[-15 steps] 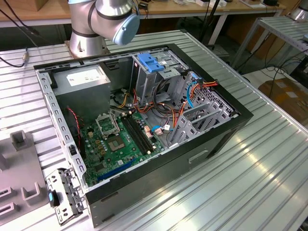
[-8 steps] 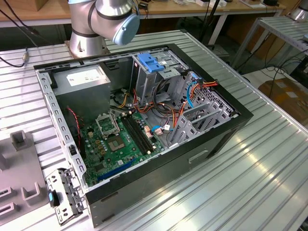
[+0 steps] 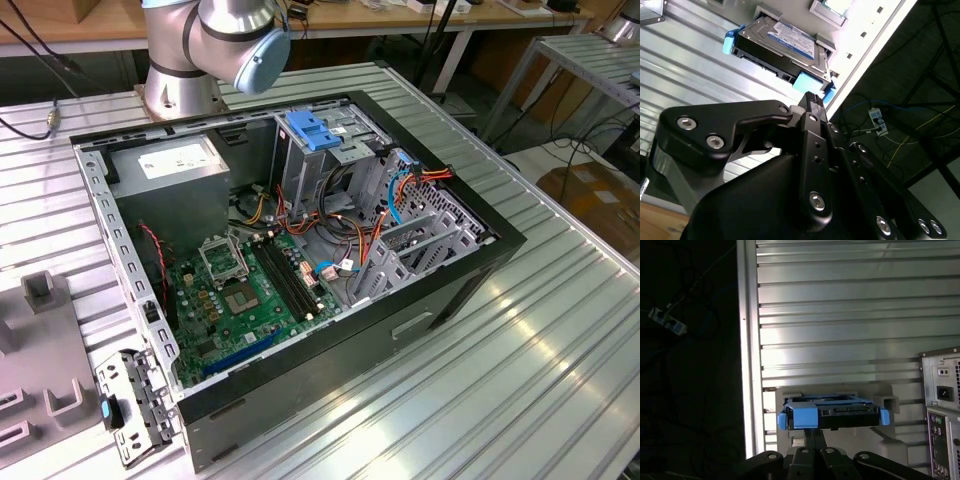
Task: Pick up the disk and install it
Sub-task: 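Pick up the disk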
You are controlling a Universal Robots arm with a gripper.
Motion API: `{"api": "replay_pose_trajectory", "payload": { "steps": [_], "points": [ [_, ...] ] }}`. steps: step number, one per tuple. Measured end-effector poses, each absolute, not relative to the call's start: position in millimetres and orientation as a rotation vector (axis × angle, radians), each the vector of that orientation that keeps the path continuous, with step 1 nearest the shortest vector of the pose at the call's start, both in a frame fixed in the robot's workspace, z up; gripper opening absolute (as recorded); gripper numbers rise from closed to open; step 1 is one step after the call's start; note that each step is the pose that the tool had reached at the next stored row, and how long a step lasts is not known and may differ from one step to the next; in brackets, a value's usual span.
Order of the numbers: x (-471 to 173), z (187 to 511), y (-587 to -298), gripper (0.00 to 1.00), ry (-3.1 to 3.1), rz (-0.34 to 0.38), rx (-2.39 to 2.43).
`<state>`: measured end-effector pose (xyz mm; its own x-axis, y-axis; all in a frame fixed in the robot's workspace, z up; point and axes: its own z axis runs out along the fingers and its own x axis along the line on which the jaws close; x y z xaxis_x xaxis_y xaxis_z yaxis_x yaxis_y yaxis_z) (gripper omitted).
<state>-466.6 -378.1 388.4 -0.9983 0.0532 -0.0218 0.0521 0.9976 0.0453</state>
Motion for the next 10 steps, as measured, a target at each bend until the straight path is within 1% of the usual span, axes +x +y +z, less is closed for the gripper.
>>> {"api": "replay_pose_trajectory", "payload": {
  "steps": [10],
  "points": [
    [-466.6,388.5,-378.1,0.11,3.116,0.073,-0.192]
  ]
}}
